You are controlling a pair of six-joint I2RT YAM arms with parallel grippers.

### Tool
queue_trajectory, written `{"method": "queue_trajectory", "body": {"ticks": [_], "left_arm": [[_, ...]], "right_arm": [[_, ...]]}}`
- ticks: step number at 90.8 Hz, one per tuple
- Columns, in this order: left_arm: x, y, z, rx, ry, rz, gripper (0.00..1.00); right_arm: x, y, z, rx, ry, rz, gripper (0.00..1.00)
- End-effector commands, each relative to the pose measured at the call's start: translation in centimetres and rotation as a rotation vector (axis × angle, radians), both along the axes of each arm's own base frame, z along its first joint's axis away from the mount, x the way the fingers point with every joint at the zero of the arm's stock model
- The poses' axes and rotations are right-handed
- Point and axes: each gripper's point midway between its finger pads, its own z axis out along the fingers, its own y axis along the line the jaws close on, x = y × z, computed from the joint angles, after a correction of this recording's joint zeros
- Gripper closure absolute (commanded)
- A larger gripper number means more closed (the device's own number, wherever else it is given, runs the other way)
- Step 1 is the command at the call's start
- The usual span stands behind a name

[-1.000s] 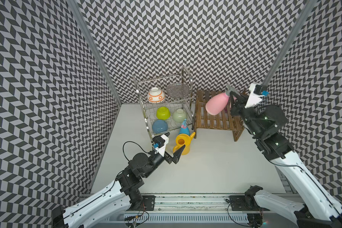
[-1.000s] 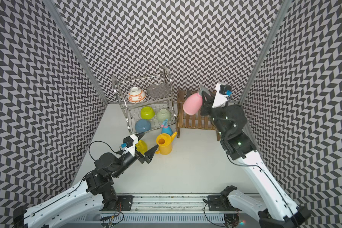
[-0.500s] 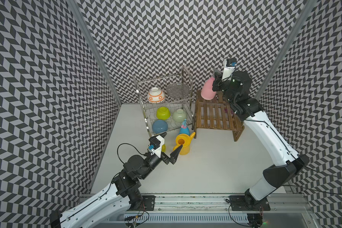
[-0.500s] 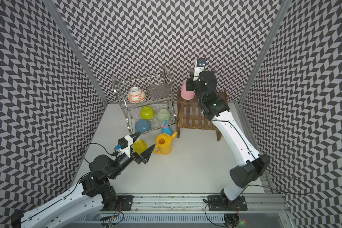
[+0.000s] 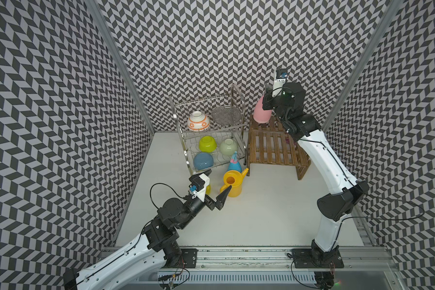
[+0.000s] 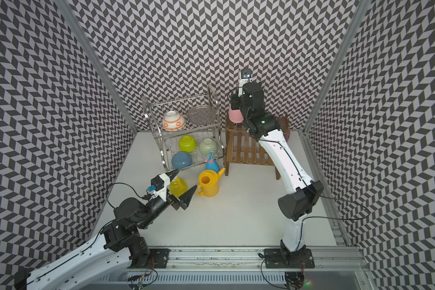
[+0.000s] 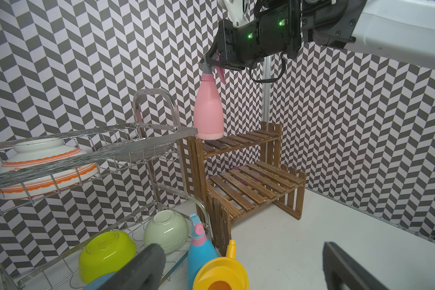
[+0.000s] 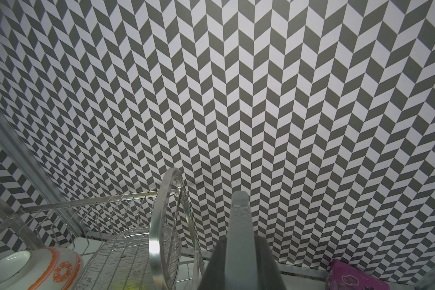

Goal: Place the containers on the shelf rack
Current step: 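Place the container on the shelf.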

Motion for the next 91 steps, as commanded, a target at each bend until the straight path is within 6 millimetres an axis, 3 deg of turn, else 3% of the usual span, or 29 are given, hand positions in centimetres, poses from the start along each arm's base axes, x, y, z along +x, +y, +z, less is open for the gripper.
{"method": "queue_trajectory", "body": {"ticks": [1,35,72,91], "left_arm": [[0.2,0.3,-0.2,0.008,-0.008,0.015,0.0],[0.1,0.3,-0.2,0.008,-0.01,0.014,0.0],[0.1,0.3,-0.1,0.006,-0.011,0.014,0.0],[0.0,0.4,0.0,0.005,-0.013,0.013,0.0]], "right_arm": [[0.0,0.1,1.1,0.009,-0.027,-0.004,0.86],[1.3,0.4,-1.1,-0.005,0.017,-0.005,0.74],[1.2,0.5,-1.3,-0.004,0.025,0.01,0.57],[-0.1,-0.1,0.5,0.008,0.0,0.013,0.3]]}}
